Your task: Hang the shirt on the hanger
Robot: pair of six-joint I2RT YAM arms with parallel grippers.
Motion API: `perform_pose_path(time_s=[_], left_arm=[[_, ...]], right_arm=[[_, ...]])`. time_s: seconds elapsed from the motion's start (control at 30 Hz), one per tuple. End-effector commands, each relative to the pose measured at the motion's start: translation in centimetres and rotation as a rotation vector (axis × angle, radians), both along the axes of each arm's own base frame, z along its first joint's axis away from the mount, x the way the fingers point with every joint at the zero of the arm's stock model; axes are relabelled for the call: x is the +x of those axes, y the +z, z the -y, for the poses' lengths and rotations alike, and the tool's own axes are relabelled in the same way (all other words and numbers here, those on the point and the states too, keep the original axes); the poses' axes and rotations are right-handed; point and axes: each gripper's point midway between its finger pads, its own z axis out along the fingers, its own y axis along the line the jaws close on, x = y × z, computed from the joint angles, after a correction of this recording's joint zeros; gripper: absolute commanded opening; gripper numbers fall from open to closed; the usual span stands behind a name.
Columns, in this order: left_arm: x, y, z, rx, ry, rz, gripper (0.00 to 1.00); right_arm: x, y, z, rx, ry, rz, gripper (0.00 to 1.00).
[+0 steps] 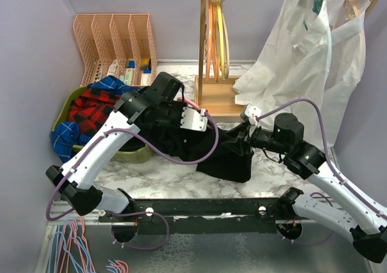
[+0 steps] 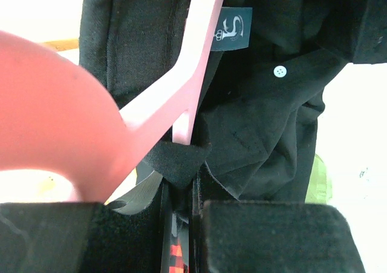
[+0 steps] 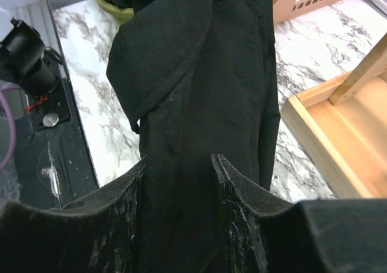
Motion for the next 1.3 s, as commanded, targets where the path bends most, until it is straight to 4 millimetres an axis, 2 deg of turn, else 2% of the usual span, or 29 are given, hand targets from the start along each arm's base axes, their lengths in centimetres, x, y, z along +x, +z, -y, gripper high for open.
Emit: perform_pose_path(time_s=[0.0,0.07,0.2,0.37,0.5,0.7,0.77,0.87,0.9,0.93,0.97,1.0,1.03,1.17,1.27], left_arm=[[-1.6,2.1,2.1,-0.128,-0.03,-0.043,0.0],[-1.8,1.9,2.3,-0.126,-0.034,-0.05,0.0],[-1.8,1.8,2.6,-0.123,-0.038,-0.055,0.0],[-1.8,1.5,3.2,-0.122,-0.039,-0.063,0.0],[-1.9,1.0,3.5,-0.104,-0.042,-0.06,0.0],[-1.9,0.7,3.8,-0.095,-0.041,-0.057,0.0],[-1.8,0.5,4.0,-0.092,-0.04,-0.058,0.0],[-1.4,0.4,4.1,-0.09,-0.014,-0.046,0.02],[-1.0,0.4,4.1,-0.09,0.012,-0.037,0.13],[-0.5,0.4,4.0,-0.09,0.042,-0.028,0.3],[-0.2,0.4,3.9,-0.084,0.063,-0.02,0.55],[0.1,0.3,3.6,-0.074,0.086,-0.014,0.87],[0.4,0.1,3.3,-0.062,0.109,-0.005,0.98],[1.3,-0.5,2.0,-0.009,0.181,0.033,0.99],[1.5,-0.6,1.4,0.02,0.199,0.039,0.99]], right_arm=[[-0.2,1.5,-1.1,0.142,0.009,-0.013,0.1],[-0.2,1.8,-1.2,0.172,-0.001,-0.018,0.15],[0.1,1.5,-1.7,0.164,0.004,-0.057,0.15],[0.6,0.4,-2.5,0.107,0.009,-0.157,0.15],[1.3,-0.5,-3.0,0.05,-0.011,-0.231,0.2],[1.7,-0.2,-3.1,0.043,-0.02,-0.24,0.18],[1.6,0.2,-3.1,0.054,-0.012,-0.224,0.03],[1.8,0.1,-2.6,0.075,-0.052,-0.205,0.01],[2.1,-0.2,-2.2,0.09,-0.093,-0.213,0.01],[2.3,-0.5,-1.7,0.105,-0.136,-0.218,0.01],[2.5,-1.0,-1.2,0.116,-0.183,-0.241,0.01],[2.6,-1.5,-0.7,0.128,-0.226,-0.268,0.01],[2.5,-2.2,-0.2,0.135,-0.264,-0.302,0.01],[1.4,-4.1,0.7,0.192,-0.317,-0.39,0.01],[0.8,-4.4,1.5,0.249,-0.349,-0.405,0.01]])
